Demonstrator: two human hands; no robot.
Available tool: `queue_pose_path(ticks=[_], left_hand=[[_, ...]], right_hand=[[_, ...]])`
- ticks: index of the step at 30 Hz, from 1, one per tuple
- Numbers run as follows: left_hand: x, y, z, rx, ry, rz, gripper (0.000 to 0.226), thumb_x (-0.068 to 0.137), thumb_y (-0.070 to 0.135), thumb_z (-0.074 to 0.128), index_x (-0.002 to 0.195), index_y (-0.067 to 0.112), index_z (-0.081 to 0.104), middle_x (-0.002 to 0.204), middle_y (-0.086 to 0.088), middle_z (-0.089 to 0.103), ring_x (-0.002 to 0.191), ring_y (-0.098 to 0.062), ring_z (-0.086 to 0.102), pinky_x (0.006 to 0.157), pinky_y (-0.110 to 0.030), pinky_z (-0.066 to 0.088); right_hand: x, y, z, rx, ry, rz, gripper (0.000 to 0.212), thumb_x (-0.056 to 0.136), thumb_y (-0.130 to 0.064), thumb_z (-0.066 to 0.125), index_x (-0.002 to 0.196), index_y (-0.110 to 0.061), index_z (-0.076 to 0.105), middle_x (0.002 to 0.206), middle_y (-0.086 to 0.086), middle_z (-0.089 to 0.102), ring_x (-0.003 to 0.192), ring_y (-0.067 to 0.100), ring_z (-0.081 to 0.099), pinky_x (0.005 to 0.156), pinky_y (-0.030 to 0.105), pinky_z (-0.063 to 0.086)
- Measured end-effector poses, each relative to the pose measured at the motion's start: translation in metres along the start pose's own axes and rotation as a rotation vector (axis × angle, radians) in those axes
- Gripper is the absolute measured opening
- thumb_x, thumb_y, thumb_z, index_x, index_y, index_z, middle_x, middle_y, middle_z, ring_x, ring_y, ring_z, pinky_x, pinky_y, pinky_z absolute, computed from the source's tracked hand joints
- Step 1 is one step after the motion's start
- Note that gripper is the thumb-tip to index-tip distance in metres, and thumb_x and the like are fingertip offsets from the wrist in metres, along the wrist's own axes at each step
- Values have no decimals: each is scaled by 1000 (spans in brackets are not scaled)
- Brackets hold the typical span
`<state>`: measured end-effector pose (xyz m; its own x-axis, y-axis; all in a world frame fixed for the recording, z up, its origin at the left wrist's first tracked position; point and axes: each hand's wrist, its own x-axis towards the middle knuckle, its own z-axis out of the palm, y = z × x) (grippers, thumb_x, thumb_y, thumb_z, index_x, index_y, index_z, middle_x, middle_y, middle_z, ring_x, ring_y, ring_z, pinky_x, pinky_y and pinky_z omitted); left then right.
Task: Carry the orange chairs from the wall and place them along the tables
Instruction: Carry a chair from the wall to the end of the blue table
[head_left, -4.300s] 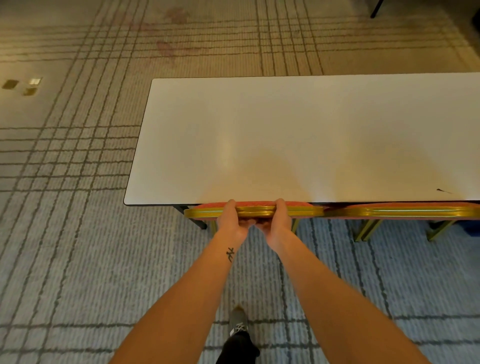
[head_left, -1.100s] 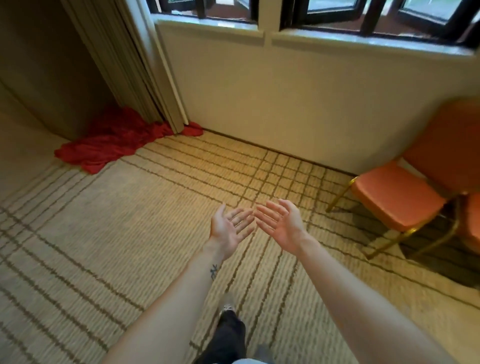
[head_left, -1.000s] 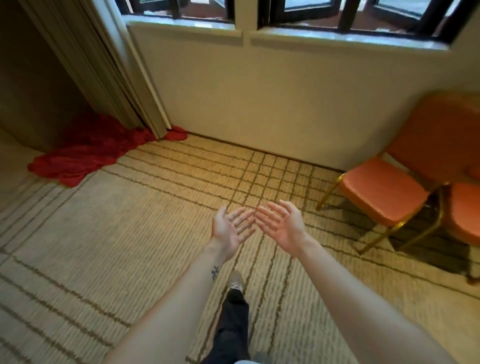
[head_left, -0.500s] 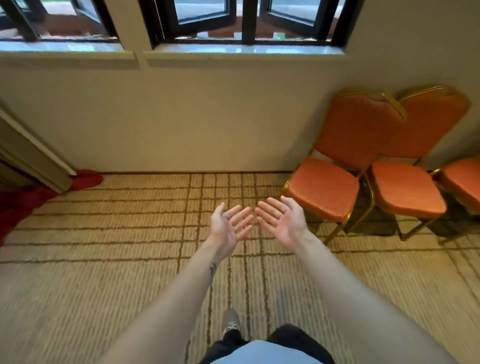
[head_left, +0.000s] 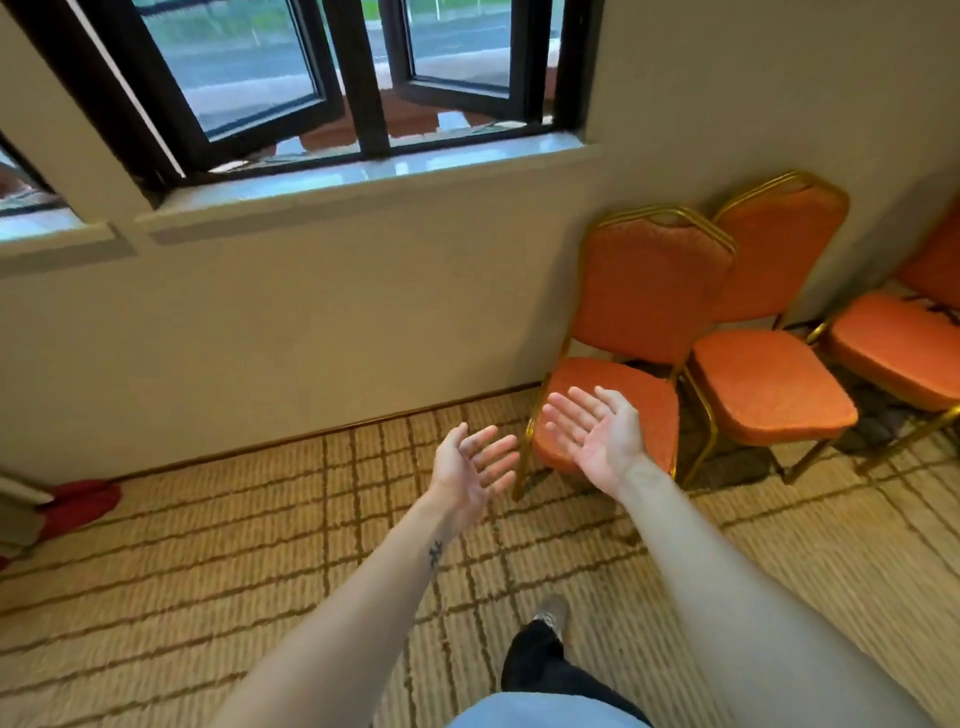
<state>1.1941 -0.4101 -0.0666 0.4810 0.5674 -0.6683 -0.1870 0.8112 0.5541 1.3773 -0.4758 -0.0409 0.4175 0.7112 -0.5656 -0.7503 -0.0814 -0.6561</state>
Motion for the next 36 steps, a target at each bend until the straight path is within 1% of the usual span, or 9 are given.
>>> queue_pose_path(ticks=[4, 7, 9, 13, 17, 22, 25, 30, 36], left_hand=[[59, 39, 59, 50, -45, 12, 52, 105, 47, 35, 133, 10, 60, 122, -14, 72, 116, -33, 67, 96, -43, 52], [98, 63, 101, 93, -97, 27, 51, 105, 47, 35, 133, 11, 59, 122, -13, 72, 117, -32, 67, 103, -45, 50], [121, 74, 127, 129, -128, 18, 51, 105, 46, 35, 134, 11, 59, 123, -13, 72, 118, -32, 66, 105, -46, 49], [155, 89, 151, 167, -153, -18, 50, 105, 45, 35, 135, 12, 58, 125, -12, 72, 119, -31, 66, 109, -48, 46], [208, 112, 177, 195, -157, -71, 50, 105, 45, 36, 134, 12, 59, 124, -11, 72, 119, -31, 66, 111, -48, 45], [280, 145, 210, 231, -207, -139, 50, 105, 44, 34, 134, 12, 59, 125, -11, 72, 121, -30, 65, 110, -47, 45], [327, 170, 229, 273, -284, -173, 52, 105, 45, 33, 137, 12, 57, 126, -11, 71, 121, -30, 65, 109, -47, 46], [391, 211, 269, 328, -338, -249, 54, 106, 46, 31, 138, 12, 56, 124, -10, 72, 120, -29, 65, 103, -44, 50], [434, 234, 316, 391, -400, -309, 59, 106, 50, 27, 137, 10, 57, 126, -10, 71, 120, -29, 64, 113, -48, 43]], right_hand=[[54, -52, 4, 33, 10, -34, 44, 102, -34, 45, 134, -5, 56, 117, 16, 73, 113, 33, 68, 107, 48, 48], [86, -80, 3, 34, 10, -41, 43, 103, -34, 44, 133, -6, 57, 116, 15, 74, 111, 32, 69, 105, 47, 49], [108, -97, -1, 45, 40, -49, 44, 103, -34, 43, 134, -6, 56, 115, 15, 74, 109, 32, 70, 104, 47, 50], [142, -118, -7, 61, 82, -42, 44, 104, -34, 42, 134, -6, 56, 115, 16, 73, 108, 33, 71, 102, 48, 51], [186, -143, -5, 88, 131, -62, 42, 103, -33, 43, 132, -6, 57, 115, 16, 73, 108, 32, 70, 101, 47, 52], [245, -168, 2, 127, 197, -91, 41, 103, -33, 43, 132, -7, 57, 116, 16, 73, 110, 32, 69, 98, 45, 53], [281, -185, 9, 130, 255, -113, 41, 103, -32, 44, 132, -7, 57, 116, 15, 73, 111, 31, 69, 100, 45, 53], [324, -225, 31, 142, 324, -175, 40, 103, -31, 44, 134, -9, 55, 118, 12, 73, 111, 29, 69, 102, 45, 52], [356, -256, 45, 165, 352, -205, 37, 103, -32, 44, 132, -11, 56, 116, 10, 74, 107, 26, 72, 101, 44, 53]])
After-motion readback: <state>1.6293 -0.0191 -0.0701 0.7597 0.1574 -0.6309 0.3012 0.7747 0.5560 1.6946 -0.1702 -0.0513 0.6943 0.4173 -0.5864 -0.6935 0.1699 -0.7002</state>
